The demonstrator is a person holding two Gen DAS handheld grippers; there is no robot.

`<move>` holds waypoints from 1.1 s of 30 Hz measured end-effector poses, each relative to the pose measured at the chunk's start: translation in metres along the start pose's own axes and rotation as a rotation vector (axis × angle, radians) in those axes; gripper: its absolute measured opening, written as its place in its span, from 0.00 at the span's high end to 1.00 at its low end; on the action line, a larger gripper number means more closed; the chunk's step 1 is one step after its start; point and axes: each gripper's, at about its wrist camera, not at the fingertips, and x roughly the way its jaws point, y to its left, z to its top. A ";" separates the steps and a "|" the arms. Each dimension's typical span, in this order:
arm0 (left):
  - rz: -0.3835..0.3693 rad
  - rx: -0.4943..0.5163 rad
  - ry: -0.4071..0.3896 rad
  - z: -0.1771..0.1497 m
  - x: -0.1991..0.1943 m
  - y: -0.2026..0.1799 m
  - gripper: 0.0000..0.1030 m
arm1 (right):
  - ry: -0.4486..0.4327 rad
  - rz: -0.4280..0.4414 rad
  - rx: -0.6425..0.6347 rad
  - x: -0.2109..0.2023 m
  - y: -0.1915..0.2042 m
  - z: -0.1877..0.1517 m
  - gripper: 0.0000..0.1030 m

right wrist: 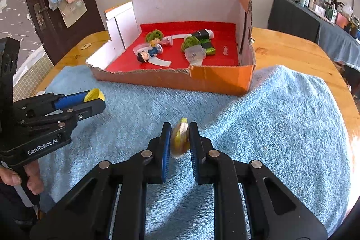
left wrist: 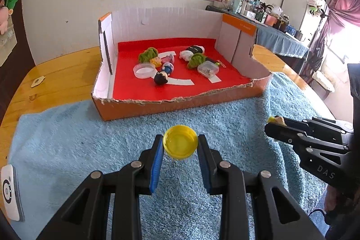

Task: Organize objects
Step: 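Lift the yellow lid and small doll and carry them into the box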

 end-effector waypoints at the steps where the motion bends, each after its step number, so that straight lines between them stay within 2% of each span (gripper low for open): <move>1: 0.002 0.002 -0.002 0.001 0.000 0.000 0.69 | -0.003 0.002 -0.002 -0.001 0.001 0.001 0.85; 18: 0.000 -0.011 -0.041 0.023 -0.008 0.004 0.70 | -0.035 0.038 -0.046 -0.007 0.017 0.026 0.85; 33: -0.004 0.000 -0.061 0.065 0.004 0.006 0.70 | -0.053 0.046 -0.068 0.004 0.020 0.065 0.85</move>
